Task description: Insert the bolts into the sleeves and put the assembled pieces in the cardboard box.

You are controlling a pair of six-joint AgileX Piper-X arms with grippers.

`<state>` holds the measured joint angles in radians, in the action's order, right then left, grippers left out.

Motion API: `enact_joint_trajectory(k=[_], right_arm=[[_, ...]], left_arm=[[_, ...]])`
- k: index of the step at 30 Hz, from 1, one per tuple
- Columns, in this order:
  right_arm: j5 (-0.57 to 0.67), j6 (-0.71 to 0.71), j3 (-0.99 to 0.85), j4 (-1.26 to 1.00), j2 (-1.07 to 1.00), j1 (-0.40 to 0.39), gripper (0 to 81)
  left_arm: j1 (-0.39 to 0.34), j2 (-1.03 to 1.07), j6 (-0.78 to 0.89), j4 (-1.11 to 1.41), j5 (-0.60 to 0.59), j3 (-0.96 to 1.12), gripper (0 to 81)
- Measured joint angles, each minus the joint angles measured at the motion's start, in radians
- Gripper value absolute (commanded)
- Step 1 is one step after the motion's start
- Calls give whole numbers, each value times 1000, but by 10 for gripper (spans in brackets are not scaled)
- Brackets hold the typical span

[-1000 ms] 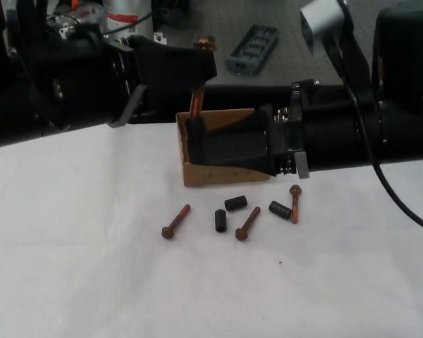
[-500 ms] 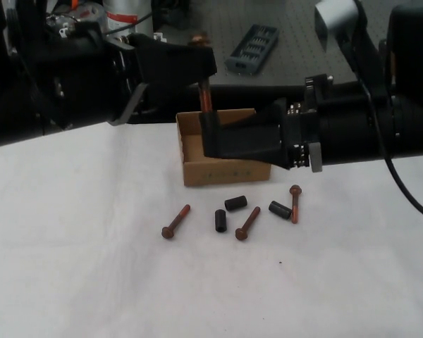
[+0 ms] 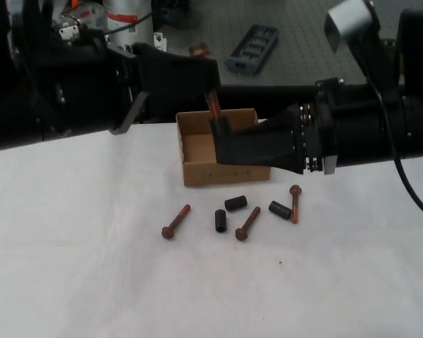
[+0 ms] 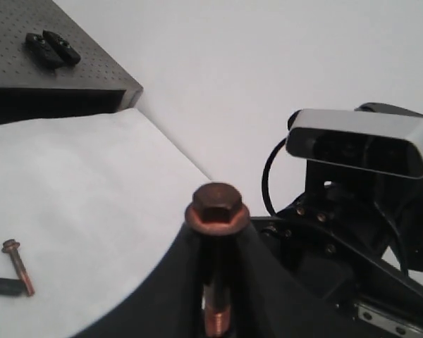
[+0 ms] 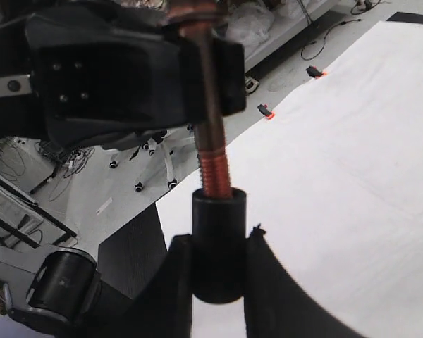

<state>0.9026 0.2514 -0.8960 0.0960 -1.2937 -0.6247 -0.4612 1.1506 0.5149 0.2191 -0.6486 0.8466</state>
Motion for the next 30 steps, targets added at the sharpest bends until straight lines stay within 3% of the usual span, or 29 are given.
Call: enact_joint_trajectory(k=[9, 21, 24, 28, 30], right_arm=[[12, -171, 0, 6, 0, 7, 28], [15, -205, 0, 28, 0, 7, 28], [20, -212, 0, 29, 0, 7, 28], [20, -223, 0, 30, 0, 10, 28], [20, -226, 0, 27, 0, 10, 28]], left_arm=[[-8, -2, -26, -67, -34, 0, 6], [-9, -2, -47, -75, -59, 0, 0], [-9, -2, -47, -75, -70, 0, 101], [-6, -2, -47, -79, -99, 0, 394], [-6, -2, -44, -85, -136, -2, 492]])
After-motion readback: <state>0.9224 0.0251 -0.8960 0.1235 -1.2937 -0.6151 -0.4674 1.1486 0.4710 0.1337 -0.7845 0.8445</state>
